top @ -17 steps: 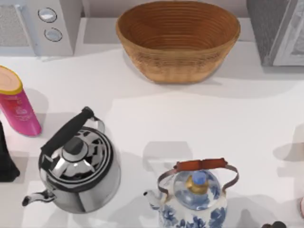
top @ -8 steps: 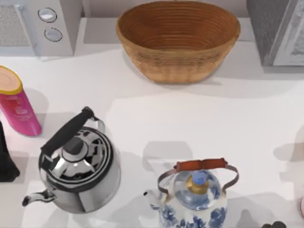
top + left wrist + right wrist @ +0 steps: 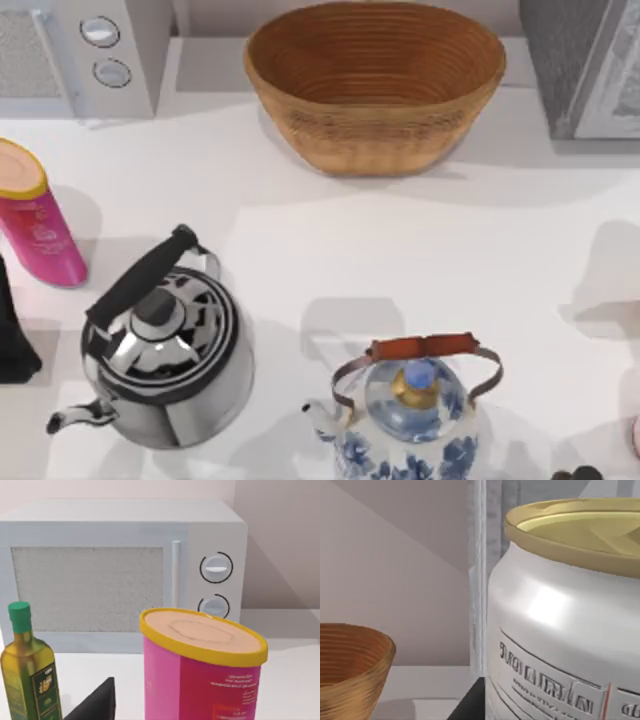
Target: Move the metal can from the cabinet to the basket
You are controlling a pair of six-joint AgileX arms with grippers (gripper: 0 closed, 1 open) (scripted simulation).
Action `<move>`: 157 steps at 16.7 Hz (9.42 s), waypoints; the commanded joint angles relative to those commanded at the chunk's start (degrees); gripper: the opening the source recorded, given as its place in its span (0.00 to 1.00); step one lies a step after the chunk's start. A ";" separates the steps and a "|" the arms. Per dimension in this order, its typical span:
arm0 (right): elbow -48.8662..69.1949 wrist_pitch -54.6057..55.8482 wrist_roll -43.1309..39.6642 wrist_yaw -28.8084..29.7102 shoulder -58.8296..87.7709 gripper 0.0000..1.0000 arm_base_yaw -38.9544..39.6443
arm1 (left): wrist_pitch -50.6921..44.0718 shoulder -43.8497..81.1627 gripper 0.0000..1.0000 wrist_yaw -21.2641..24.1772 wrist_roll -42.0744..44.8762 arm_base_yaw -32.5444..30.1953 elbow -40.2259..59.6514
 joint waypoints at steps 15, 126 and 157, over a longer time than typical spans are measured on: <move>57.40 23.57 0.57 26.17 84.98 0.00 24.61 | 0.00 0.00 1.00 0.00 0.00 0.00 0.00; -7.71 23.45 0.31 -33.47 16.35 1.00 -34.11 | 0.00 0.00 1.00 0.00 0.00 0.00 0.00; 40.64 19.65 1.24 -67.36 63.23 1.00 -68.19 | 0.00 0.00 1.00 0.00 0.00 0.00 0.00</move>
